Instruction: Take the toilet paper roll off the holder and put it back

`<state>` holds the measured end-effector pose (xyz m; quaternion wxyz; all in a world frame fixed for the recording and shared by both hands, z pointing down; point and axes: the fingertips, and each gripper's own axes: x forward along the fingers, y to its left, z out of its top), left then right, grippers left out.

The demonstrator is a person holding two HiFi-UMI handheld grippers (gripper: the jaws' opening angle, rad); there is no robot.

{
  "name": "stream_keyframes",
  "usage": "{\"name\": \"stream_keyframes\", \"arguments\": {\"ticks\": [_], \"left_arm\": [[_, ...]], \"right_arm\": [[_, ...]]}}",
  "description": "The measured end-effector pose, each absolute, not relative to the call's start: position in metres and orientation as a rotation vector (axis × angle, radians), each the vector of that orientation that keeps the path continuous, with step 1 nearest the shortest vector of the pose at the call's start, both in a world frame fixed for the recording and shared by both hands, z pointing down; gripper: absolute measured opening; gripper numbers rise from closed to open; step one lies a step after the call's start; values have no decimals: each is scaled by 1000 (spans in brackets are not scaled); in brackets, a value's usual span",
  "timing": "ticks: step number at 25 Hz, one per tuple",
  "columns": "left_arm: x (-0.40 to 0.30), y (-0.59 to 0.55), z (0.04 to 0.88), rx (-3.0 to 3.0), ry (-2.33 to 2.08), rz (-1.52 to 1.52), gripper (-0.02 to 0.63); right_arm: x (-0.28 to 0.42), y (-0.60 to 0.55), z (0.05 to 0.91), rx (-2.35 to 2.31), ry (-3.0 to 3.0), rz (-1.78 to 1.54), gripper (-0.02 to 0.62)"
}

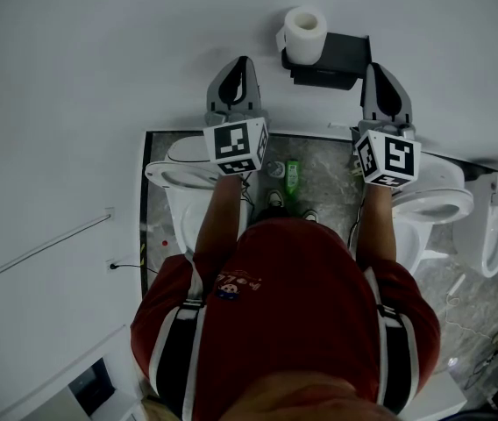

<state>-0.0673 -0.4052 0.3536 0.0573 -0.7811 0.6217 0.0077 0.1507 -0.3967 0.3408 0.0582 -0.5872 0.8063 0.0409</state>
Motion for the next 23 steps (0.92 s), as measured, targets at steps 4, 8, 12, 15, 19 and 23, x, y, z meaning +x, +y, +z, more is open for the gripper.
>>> {"name": "stream_keyframes", "arguments": {"ticks": [4,8,12,15,19,23], "left_arm": [[-63,-405,353,-2378,1861,30,20],[-60,-403,352,-2383,1852,35,20],[-58,-400,350,-2385,1845,33,20],[-56,-399,346,-2381,1838,35,20],[-54,-397,339,-2370,1830,45,20],[-50,-395,336,-2367,1813,46,20]], "right_arm": [[151,-396,342,-1783,2444,134,8],[153,-395,340,-1783,2443,138,8],[156,-392,337,-1784,2438,144,8],[157,-390,335,-1782,2440,149,8],[158,-388,333,-1775,2445,152,8],[158,-386,332,-1774,2445,157,8]]}}
